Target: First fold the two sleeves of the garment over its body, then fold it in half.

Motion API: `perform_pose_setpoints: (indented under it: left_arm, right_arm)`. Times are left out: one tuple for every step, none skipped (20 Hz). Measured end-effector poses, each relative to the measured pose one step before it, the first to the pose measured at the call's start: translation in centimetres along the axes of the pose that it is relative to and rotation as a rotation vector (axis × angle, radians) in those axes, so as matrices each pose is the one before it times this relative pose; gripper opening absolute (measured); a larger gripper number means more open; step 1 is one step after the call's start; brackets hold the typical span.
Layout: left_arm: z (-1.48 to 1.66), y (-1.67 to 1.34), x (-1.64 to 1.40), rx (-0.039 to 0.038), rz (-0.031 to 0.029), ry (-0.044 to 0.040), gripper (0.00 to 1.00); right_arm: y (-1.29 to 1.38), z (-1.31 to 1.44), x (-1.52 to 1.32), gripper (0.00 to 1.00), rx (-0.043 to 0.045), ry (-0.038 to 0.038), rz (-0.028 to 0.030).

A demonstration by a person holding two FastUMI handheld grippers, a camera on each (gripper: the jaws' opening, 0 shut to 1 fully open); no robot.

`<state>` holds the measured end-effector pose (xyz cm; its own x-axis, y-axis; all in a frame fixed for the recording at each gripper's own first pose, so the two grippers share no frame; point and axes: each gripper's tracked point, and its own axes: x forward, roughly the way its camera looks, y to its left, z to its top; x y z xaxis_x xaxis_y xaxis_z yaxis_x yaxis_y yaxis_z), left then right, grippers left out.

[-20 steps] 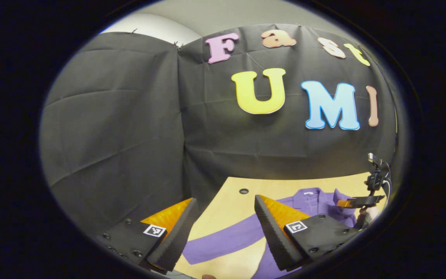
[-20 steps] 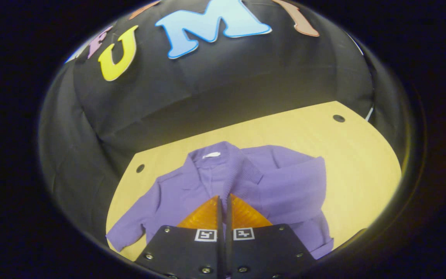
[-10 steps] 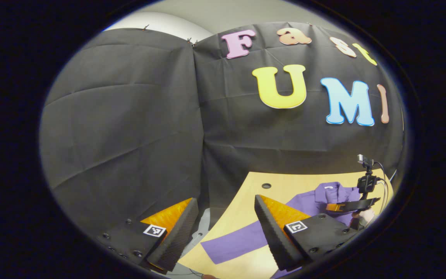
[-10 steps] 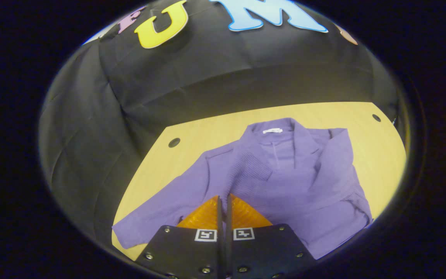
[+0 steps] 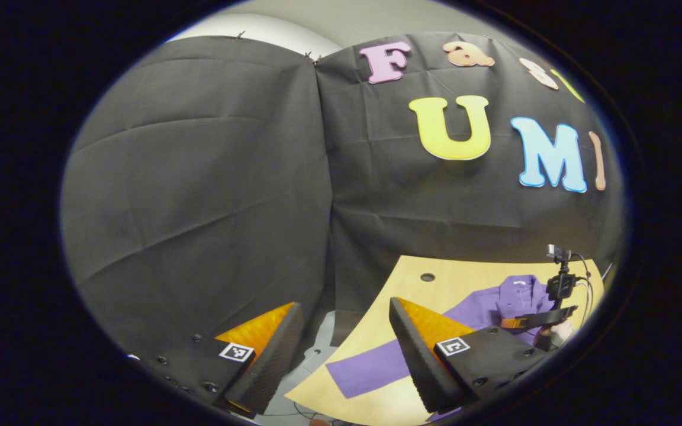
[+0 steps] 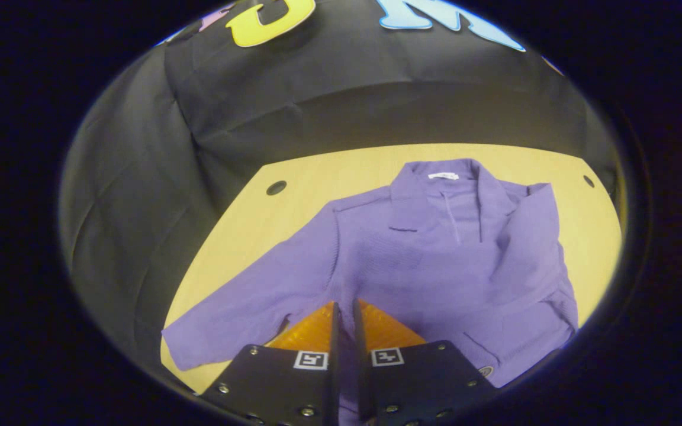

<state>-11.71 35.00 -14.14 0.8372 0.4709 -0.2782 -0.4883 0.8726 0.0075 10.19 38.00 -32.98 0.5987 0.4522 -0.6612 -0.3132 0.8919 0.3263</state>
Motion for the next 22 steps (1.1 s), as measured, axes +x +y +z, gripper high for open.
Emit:
perform_pose_setpoints:
  left_arm:
    - [-0.122,-0.249,0.023,-0.00182,-0.0059,0.0003,1.0]
    - [-0.209,-0.303,0.17,-0.00035,-0.00559,0.00088,1.0]
    - [-0.316,-0.211,0.26,-0.00064,-0.00365,0.00192,1.0]
    - [-0.297,-0.224,0.144,-0.00239,-0.00399,0.0027,1.0]
    - [-0.37,-0.251,0.147,-0.00534,-0.00531,0.00354,1.0]
    - [-0.337,-0.349,0.201,-0.00738,-0.01066,0.00007,1.0]
    - [-0.438,-0.389,0.19,-0.00513,-0.01442,0.0013,1.0]
    - [-0.724,-0.375,0.328,-0.00034,-0.01103,0.00698,1.0]
    - [-0.879,-0.063,0.481,0.00131,-0.00666,0.01081,1.0]
    - [-1.034,-0.239,0.532,-0.00023,-0.00589,0.01398,1.0]
    - [-1.012,-0.295,0.622,-0.0044,-0.00838,0.01324,1.0]
    - [-1.114,-0.441,0.608,-0.00778,-0.00715,0.01582,1.0]
    - [-1.257,-0.25,0.727,-0.01029,-0.0071,0.02275,1.0]
    - [-1.435,-0.254,0.769,-0.00896,0.00047,0.02228,1.0]
    - [-1.666,-0.147,0.785,-0.00596,0.00237,0.02928,1.0]
    - [-1.575,-0.16,0.851,-0.00315,0.00245,0.02369,1.0]
    - [-1.806,-0.096,0.886,-0.00245,0.00175,0.02805,1.0]
    - [-1.825,-0.104,0.854,-0.0008,0.00345,0.02883,1.0]
    - [-1.69,-0.014,0.79,0.00032,0.00314,0.02515,1.0]
    - [-1.538,0.051,0.893,0.00038,0.00568,0.02518,1.0]
    - [-1.607,0.299,0.892,-0.00218,0.00684,0.02972,1.0]
    - [-1.602,0.232,0.985,-0.00612,0.00696,0.03097,1.0]
  right_arm:
    - [0.235,0.05,-0.193,0.17,0.00166,0.00267,0.01037]
    - [0.176,0.015,-0.022,0.24,-0.00213,-0.00414,0.0037]
    - [0.214,0.258,-0.22,0.37,-0.00193,-0.00597,0.00616]
    - [0.049,-0.015,-0.223,0.51,-0.00051,-0.00222,0.00142]
    - [0.01,0.17,-0.158,0.51,0.00105,-0.00245,0.00414]
    - [0.118,0.133,-0.283,0.6,0.00124,-0.00398,0.00206]
    - [0.052,0.299,-0.391,0.6,0.00002,-0.00722,0.00261]
    - [-0.045,0.247,-0.364,0.6,0.00022,-0.00686,0.0018]
    - [0.077,0.334,-0.474,0.6,0.00146,-0.00578,0.004]
    - [0.037,0.208,-0.517,0.6,0.00082,-0.00677,0.00331]
    - [-0.108,0.363,-0.587,0.6,-0.00064,-0.00742,0.00283]
    - [-0.037,0.272,-0.599,0.6,-0.0002,-0.00815,-0.00028]
    - [-0.124,0.407,-0.708,0.6,0.00054,-0.00948,0.00206]
    - [-0.091,0.32,-0.599,0.6,-0.00073,-0.00878,0.0003]
    - [-0.259,0.411,-0.737,0.6,0.00006,-0.00818,-0.00008]
    - [-0.209,0.303,-0.698,0.6,-0.00052,-0.00901,0.00051]
    - [-0.331,0.411,-0.758,0.6,-0.00058,-0.00963,-0.0022]
    - [-0.373,0.387,-0.741,0.6,0.00046,-0.01026,-0.00226]
    - [-0.389,0.434,-0.829,0.6,0.00191,-0.01202,-0.00256]
    - [-0.333,0.407,-0.842,0.6,0.00301,-0.01277,-0.00295]
    - [-0.399,0.419,-0.728,0.6,0.00286,-0.01126,-0.00371]
    - [-0.494,0.349,-0.747,0.6,0.0003,-0.01084,-0.00627]
